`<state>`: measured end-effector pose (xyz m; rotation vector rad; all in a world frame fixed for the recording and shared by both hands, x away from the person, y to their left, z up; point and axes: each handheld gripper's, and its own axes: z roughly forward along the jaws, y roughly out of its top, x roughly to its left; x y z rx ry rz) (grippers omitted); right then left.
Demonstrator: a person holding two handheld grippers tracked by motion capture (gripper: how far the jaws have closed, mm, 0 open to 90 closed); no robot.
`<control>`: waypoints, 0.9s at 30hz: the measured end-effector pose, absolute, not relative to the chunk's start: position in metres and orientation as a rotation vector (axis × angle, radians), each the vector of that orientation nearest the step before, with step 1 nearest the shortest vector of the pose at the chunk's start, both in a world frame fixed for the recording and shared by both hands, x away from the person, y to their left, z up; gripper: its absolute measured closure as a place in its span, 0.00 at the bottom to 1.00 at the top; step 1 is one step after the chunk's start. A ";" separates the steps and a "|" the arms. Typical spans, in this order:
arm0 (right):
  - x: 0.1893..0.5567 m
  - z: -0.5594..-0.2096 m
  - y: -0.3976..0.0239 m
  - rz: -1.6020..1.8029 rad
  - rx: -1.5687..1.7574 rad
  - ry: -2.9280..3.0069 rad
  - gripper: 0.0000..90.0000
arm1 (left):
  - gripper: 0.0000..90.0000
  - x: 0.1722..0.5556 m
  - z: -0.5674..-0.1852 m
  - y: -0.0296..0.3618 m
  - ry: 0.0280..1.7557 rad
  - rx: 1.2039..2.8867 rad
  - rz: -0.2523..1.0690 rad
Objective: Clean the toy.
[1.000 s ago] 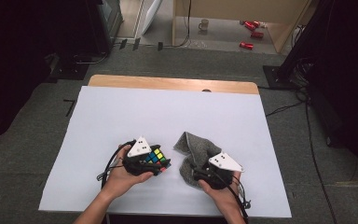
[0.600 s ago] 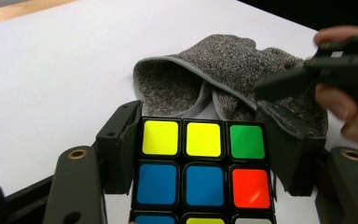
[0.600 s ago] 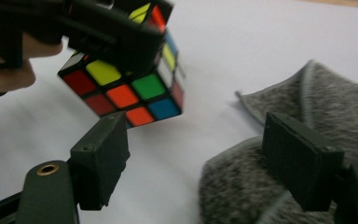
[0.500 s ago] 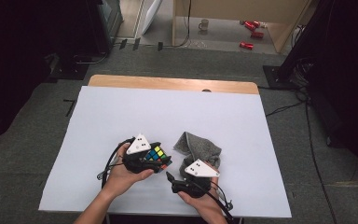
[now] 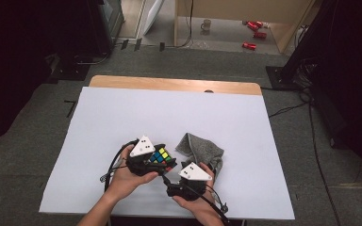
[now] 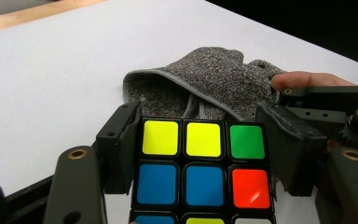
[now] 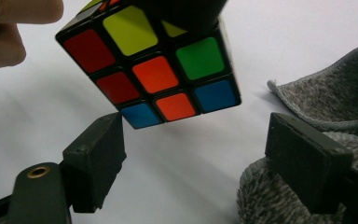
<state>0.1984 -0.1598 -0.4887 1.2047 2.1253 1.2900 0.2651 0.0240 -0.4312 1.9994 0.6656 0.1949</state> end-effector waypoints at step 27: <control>0.188 -0.489 -0.153 1.263 1.046 2.061 0.37 | 0.39 0.262 -0.431 0.023 0.653 1.991 0.155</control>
